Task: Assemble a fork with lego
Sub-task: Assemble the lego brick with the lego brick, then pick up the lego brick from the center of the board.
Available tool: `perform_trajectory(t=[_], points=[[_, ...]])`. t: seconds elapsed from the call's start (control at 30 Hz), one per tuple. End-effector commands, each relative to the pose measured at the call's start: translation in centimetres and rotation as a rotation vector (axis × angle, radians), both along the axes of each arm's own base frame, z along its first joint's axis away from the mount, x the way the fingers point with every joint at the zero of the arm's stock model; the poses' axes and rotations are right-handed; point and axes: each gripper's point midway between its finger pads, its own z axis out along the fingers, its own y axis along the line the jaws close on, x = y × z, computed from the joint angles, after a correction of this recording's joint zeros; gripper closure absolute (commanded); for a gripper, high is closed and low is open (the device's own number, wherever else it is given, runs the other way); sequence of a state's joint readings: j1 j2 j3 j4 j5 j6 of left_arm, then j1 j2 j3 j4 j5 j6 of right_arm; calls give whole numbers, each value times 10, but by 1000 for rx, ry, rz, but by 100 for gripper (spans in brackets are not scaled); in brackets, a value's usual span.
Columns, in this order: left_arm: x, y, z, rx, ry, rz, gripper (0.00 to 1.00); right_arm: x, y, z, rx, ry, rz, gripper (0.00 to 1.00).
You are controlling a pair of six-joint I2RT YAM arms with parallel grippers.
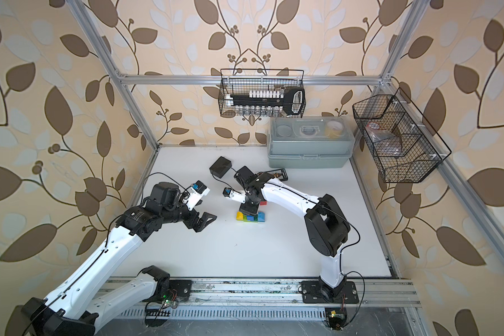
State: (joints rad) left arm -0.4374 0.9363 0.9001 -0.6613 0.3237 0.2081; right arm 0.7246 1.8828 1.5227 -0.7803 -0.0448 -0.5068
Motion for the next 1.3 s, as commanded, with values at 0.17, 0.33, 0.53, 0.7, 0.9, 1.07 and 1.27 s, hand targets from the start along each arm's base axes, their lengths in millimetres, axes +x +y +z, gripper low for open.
perform_trajectory(t=[0.17,0.33,0.53,0.7,0.9,1.07,1.27], points=[[18,0,28,-29,-79,37,1,41,-20,33,58,-68,-279,32],[32,1,23,-7,-58,74,1,56,-44,24,20,-67,-454,26],[40,-2,20,-17,-42,87,1,69,-70,-4,-37,9,-649,24],[42,-4,15,-22,-25,91,1,76,-75,-27,-61,52,-733,24],[41,-3,6,-21,1,104,1,82,-75,-45,-27,118,-817,26],[39,-2,0,-23,17,116,1,79,-73,-57,-35,158,-840,29],[36,1,-5,-19,25,124,1,78,-74,-66,-55,176,-863,38]])
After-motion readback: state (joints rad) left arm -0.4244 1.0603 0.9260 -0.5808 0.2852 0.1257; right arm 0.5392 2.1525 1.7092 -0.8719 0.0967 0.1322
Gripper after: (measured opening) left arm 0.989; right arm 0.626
